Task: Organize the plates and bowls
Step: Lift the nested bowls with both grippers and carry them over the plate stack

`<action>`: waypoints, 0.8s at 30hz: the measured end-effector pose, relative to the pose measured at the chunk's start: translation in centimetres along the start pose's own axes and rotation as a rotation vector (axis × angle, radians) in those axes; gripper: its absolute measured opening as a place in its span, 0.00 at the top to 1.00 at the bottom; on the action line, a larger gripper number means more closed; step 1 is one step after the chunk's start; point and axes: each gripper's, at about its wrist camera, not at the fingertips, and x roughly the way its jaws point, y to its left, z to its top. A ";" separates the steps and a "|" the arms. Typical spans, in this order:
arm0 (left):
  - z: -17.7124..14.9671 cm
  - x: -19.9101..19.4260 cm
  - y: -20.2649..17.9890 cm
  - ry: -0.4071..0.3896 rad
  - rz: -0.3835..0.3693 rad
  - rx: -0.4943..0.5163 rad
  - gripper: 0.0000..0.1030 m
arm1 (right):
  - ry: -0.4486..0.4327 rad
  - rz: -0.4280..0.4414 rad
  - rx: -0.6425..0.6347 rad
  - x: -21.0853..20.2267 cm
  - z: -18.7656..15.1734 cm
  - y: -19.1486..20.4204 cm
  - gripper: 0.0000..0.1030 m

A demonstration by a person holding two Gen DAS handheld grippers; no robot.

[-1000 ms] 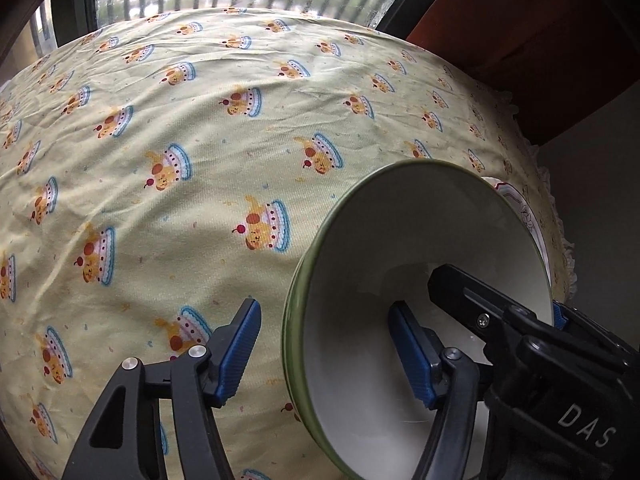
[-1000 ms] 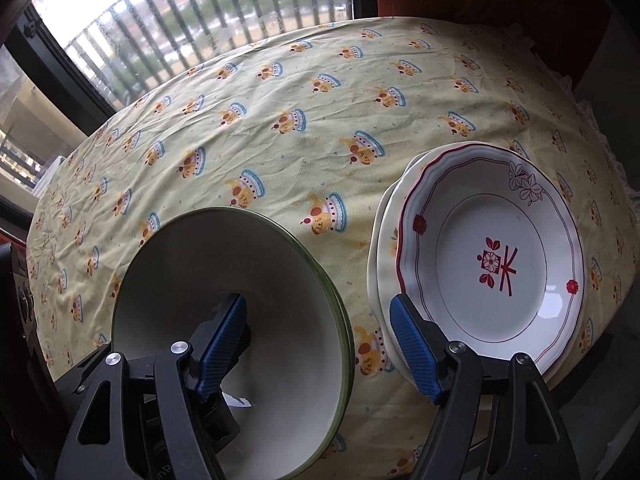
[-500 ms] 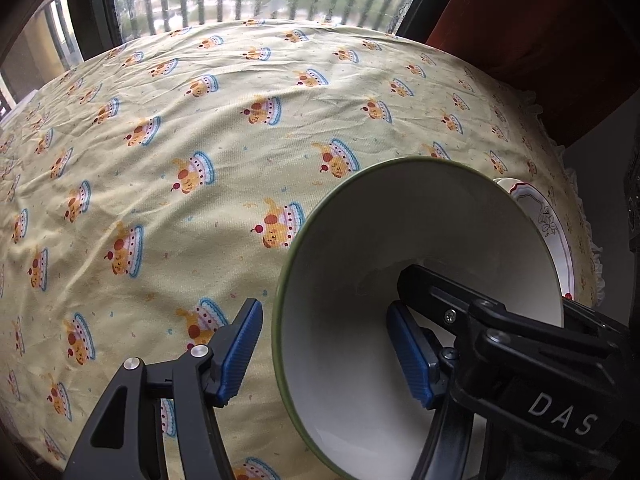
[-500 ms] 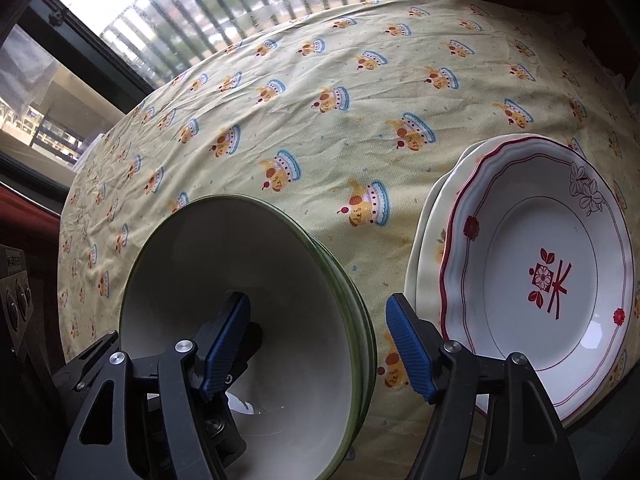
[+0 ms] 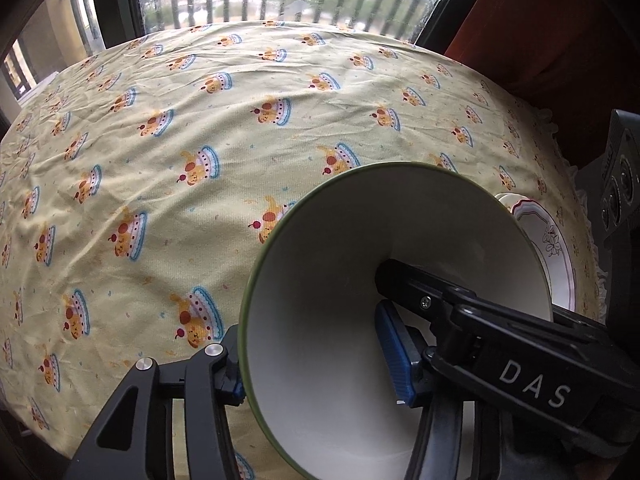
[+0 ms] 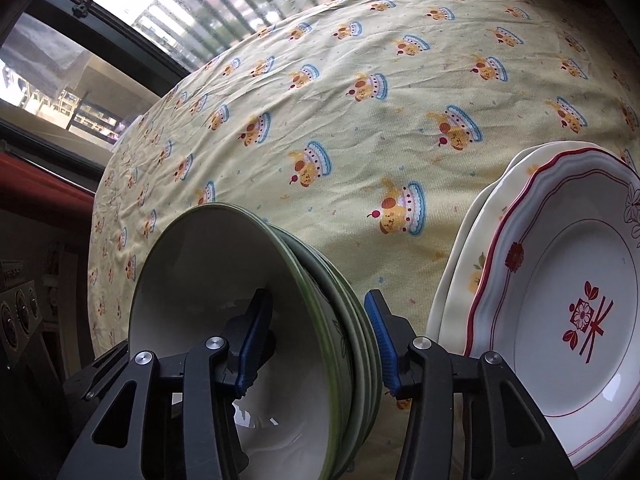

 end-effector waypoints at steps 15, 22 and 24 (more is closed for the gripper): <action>-0.2 -0.4 1.4 0.063 -0.103 0.039 0.50 | 0.003 -0.099 0.077 -0.8 -1.2 1.3 0.50; 0.5 -1.7 2.5 0.060 -0.141 0.130 0.50 | -0.043 -0.136 0.162 -1.8 -2.1 3.1 0.50; 0.8 -2.4 2.6 0.062 -0.149 0.161 0.50 | -0.060 -0.148 0.188 -2.3 -2.3 3.7 0.50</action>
